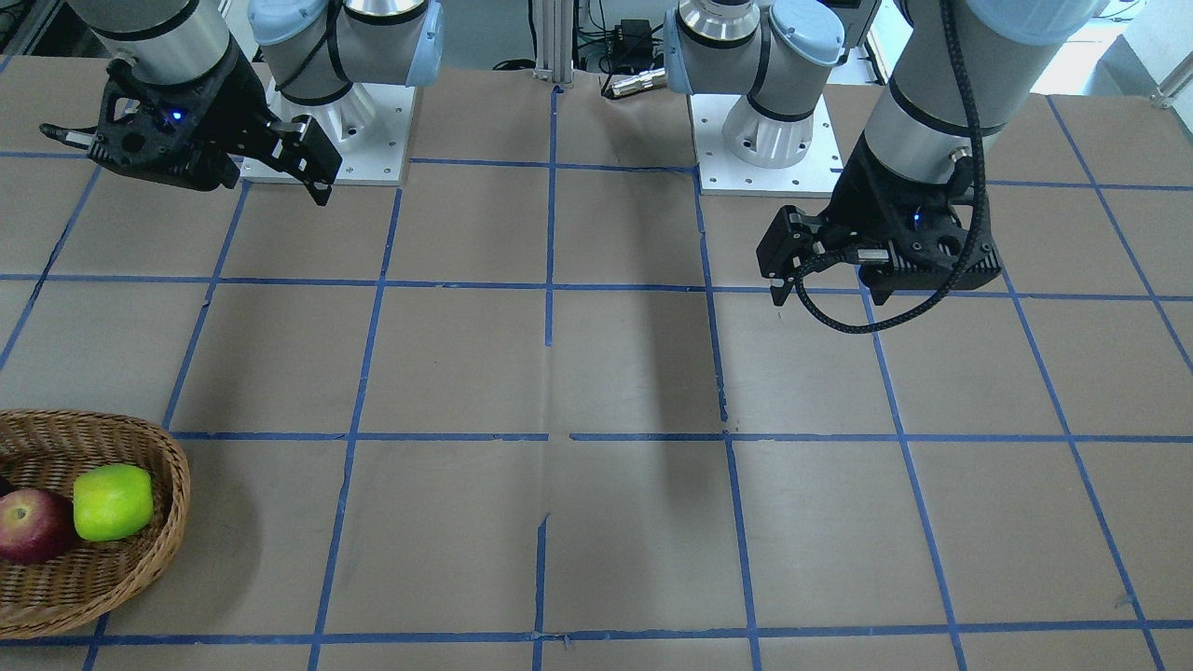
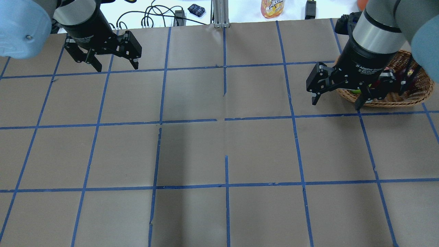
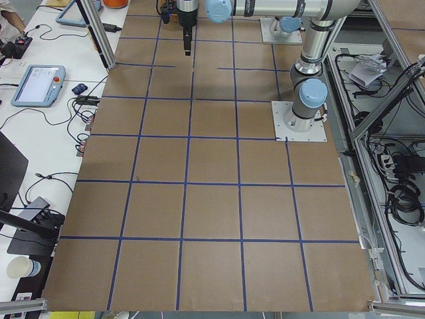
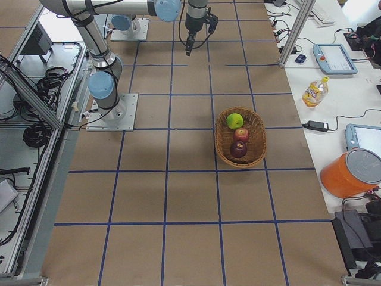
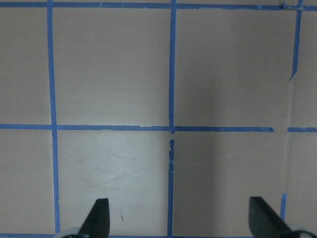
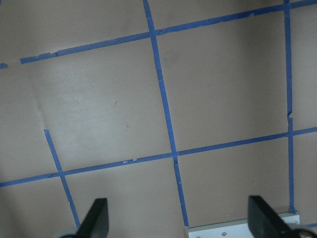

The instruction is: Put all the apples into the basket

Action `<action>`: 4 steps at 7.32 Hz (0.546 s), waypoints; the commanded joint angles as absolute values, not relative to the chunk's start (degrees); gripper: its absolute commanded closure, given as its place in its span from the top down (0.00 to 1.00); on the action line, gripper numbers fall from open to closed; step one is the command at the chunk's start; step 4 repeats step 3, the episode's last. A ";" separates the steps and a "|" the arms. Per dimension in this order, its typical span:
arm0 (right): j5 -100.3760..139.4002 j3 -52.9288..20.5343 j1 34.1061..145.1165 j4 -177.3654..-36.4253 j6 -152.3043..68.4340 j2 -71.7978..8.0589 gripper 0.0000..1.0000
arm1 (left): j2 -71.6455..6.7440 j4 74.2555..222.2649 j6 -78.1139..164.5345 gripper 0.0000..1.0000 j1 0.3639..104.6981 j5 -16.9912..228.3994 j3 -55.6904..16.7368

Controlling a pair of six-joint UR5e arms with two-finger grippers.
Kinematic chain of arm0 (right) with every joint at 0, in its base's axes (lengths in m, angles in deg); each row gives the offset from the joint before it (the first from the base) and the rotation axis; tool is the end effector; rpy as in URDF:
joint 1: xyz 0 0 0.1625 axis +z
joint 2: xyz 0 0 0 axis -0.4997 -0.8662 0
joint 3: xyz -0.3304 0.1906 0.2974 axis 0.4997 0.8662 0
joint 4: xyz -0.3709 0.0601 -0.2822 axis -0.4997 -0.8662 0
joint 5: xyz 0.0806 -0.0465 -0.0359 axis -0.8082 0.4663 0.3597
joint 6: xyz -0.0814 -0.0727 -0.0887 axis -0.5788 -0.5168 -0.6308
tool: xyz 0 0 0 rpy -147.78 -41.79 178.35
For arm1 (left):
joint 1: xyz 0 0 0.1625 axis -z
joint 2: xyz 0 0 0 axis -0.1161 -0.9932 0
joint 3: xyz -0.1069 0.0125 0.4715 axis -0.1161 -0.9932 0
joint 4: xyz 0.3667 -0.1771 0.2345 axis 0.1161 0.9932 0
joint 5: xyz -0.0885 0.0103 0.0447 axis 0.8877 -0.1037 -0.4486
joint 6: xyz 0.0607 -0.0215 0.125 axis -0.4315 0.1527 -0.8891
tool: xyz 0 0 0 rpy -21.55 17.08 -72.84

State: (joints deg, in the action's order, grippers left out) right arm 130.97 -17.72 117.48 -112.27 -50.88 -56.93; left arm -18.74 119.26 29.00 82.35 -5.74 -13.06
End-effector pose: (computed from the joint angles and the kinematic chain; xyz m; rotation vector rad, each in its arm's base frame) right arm 0.1156 -0.4957 0.4956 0.2755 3.1013 0.2041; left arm -0.1232 -0.6075 0.5036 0.0411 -3.1393 0.0625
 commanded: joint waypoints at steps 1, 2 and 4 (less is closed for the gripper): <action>133.48 -18.04 117.43 -112.33 -51.23 -56.98 1.00 | -18.75 119.26 28.92 1.00 82.37 -5.74 -13.15; 133.67 -18.21 117.43 -112.41 -51.14 -57.24 1.00 | -18.75 119.26 29.01 1.00 82.28 -5.74 -13.15; 133.76 -18.21 117.52 -112.41 -51.05 -57.25 1.00 | -18.75 119.26 28.92 1.00 82.28 -5.74 -13.06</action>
